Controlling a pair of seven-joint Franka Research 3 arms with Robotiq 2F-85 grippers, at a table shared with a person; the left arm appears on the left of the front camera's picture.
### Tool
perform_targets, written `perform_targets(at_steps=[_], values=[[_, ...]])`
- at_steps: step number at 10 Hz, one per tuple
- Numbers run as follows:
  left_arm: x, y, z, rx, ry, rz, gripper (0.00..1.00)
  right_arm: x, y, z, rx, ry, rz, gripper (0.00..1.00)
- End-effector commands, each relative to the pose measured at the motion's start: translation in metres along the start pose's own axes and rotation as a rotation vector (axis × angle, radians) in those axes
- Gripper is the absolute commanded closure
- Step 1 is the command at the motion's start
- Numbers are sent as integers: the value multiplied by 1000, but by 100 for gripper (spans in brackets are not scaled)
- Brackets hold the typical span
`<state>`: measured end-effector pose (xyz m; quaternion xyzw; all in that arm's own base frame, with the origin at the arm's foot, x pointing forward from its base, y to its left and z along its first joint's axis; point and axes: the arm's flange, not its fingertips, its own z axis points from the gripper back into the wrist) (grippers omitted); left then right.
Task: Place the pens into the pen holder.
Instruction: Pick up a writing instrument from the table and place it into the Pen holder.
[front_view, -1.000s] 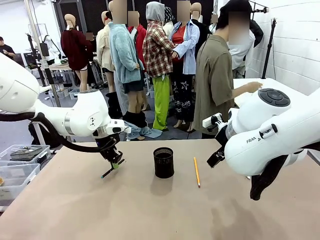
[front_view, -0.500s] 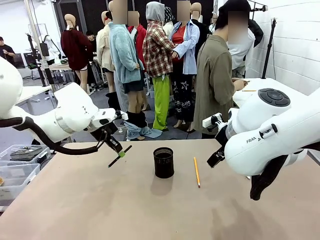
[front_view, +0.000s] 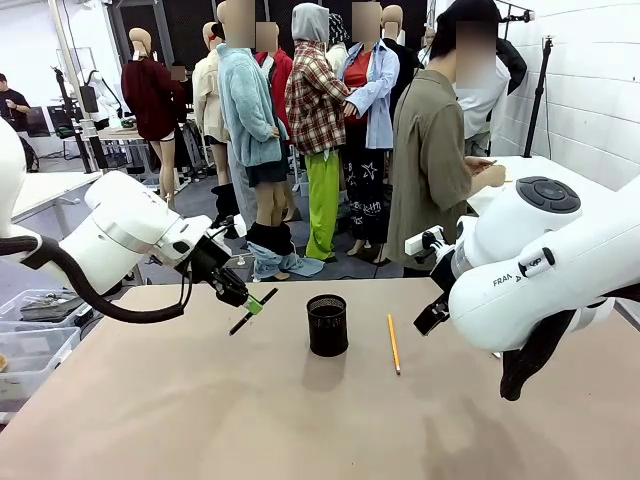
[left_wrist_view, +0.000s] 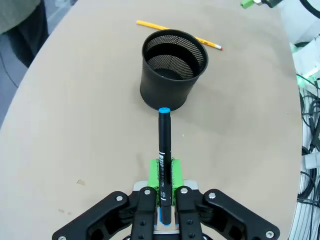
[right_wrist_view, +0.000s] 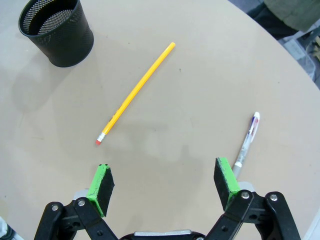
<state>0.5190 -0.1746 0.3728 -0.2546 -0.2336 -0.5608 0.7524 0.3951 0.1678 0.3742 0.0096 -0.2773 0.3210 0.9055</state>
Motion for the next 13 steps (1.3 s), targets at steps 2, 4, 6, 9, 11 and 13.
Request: perform_targets(at_steps=[2,4,6,9,11,13], values=[[0,0,0,0,0,0,100,0,0,0,1,0,0,0],[6,-10,-6,-198,-91,-204,100,0,0,0,1,0,0,0],[13,-13,-4,-256,-207,-371,100,0,0,0,1,0,0,0],[22,-13,-6,-360,-341,-527,100,0,0,0,1,0,0,0],[33,-14,-13,-474,-425,-630,100,0,0,0,1,0,0,0],[45,-14,-24,-557,-514,-706,100,0,0,0,1,0,0,0]])
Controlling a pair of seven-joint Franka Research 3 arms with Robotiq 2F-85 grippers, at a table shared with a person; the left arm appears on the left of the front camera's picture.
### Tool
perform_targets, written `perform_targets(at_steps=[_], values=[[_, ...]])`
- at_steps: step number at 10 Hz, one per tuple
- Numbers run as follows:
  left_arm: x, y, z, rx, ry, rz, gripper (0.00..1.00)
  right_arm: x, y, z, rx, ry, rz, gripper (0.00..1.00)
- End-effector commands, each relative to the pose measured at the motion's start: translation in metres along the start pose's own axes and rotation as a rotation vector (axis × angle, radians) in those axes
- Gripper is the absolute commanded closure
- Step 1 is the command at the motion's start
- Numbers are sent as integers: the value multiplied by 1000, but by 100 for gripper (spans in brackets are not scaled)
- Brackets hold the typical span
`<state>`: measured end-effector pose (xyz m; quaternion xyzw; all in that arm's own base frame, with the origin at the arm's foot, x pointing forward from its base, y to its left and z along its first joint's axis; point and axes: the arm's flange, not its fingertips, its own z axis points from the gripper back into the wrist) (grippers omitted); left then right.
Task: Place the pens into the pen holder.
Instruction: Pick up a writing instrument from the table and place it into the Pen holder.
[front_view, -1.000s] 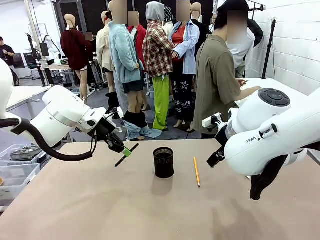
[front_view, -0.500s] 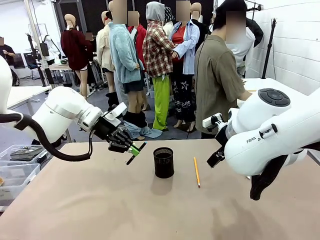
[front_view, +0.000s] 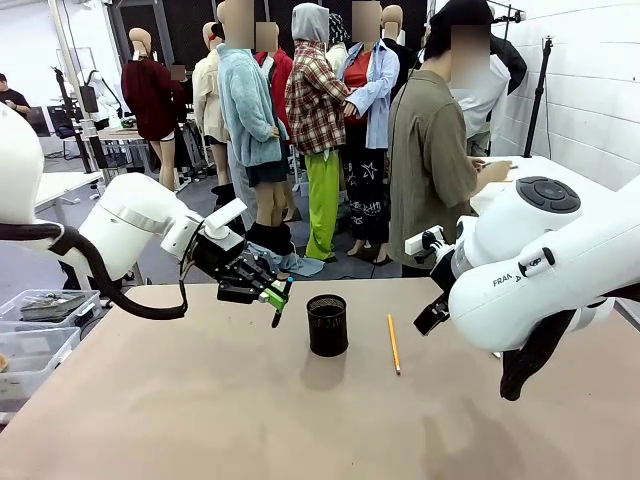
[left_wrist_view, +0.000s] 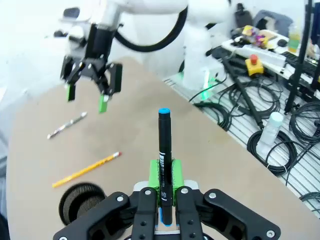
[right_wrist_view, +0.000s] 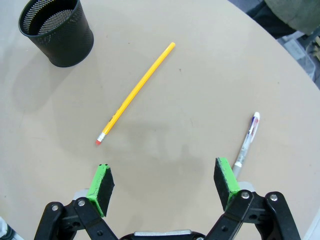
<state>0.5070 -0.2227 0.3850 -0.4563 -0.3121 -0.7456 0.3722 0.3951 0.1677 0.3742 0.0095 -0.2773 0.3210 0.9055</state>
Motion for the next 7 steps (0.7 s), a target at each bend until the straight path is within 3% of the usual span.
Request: perform_targets(at_steps=[1,4,7], values=[[-1,21,-2,26,-51,-70,100,0,0,0,1,0,0,0],[8,61,-1,189,-127,-58,100,0,0,0,1,0,0,0],[-9,107,-3,191,-130,35,100,0,0,0,1,0,0,0]])
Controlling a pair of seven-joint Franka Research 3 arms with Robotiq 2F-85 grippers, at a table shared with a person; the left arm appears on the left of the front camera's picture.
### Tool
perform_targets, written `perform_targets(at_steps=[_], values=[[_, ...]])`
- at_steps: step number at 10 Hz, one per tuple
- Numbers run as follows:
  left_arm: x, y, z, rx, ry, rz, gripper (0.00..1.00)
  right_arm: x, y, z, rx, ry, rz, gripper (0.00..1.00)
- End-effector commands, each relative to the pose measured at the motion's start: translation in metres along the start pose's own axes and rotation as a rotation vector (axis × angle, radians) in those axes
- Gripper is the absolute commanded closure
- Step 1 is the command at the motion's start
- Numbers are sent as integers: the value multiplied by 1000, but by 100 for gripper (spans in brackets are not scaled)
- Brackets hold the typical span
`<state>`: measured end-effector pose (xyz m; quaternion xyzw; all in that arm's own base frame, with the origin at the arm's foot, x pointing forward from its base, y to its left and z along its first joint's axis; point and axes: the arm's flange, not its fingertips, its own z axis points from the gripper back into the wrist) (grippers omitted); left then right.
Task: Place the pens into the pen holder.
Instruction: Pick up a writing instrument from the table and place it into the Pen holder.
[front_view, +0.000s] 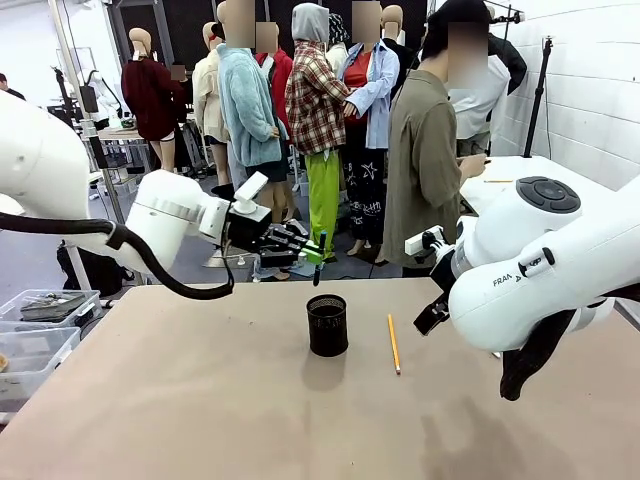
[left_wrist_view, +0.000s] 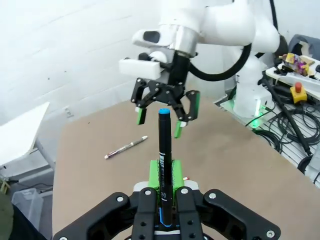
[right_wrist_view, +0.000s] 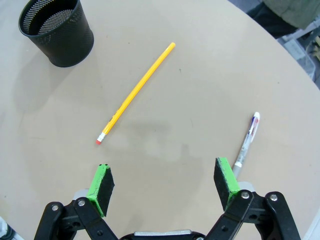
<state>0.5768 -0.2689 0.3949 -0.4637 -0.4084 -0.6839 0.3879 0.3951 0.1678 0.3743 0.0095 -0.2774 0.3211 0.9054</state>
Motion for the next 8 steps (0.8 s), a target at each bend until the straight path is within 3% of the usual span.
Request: perform_targets(at_steps=[1,5,8], values=[[-17,30,-10,-7,8,80,100,0,0,0,1,1,0,0],[-48,39,-17,-39,34,193,100,0,0,0,1,1,0,0],[-38,17,-19,-61,26,178,100,0,0,0,1,1,0,0]])
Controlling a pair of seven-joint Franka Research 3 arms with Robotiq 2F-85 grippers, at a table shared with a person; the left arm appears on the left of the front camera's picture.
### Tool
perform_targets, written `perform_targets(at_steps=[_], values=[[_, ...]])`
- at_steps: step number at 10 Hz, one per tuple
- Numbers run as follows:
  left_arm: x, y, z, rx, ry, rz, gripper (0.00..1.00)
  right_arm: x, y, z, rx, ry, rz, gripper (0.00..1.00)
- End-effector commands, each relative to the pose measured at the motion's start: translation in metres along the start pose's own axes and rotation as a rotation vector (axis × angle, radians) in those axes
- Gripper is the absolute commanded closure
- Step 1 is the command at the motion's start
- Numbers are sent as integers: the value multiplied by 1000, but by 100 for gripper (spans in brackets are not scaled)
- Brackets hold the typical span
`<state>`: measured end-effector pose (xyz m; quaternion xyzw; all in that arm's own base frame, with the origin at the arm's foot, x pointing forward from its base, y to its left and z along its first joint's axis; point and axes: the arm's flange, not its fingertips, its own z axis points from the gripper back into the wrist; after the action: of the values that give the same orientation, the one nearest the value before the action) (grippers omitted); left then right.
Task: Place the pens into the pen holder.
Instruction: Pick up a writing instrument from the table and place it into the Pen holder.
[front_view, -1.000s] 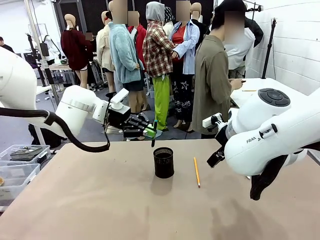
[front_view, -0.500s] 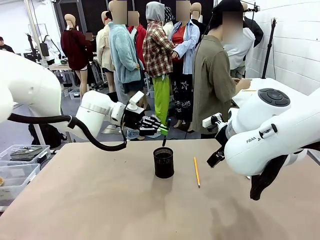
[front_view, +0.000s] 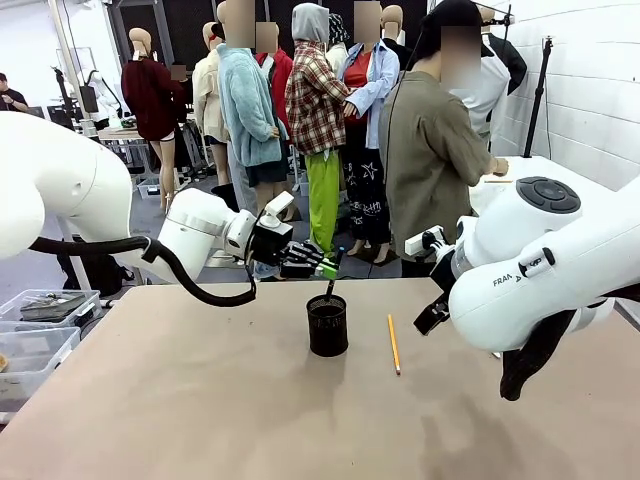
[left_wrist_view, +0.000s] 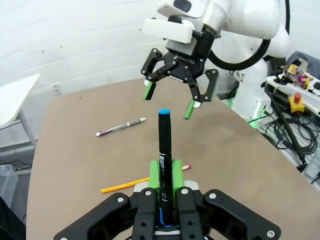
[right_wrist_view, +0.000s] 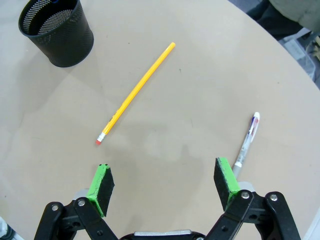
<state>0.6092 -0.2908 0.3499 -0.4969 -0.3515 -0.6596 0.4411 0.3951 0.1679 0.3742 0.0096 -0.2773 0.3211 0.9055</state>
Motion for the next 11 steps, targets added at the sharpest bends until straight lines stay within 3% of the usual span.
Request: perform_targets(at_steps=[1,10,11], values=[[3,-15,0,-41,24,16,100,0,0,0,1,0,0,0],[-38,-14,-12,-72,75,83,100,0,0,0,1,0,0,0],[-38,-14,-12,-71,80,80,86,0,0,0,1,0,0,0]])
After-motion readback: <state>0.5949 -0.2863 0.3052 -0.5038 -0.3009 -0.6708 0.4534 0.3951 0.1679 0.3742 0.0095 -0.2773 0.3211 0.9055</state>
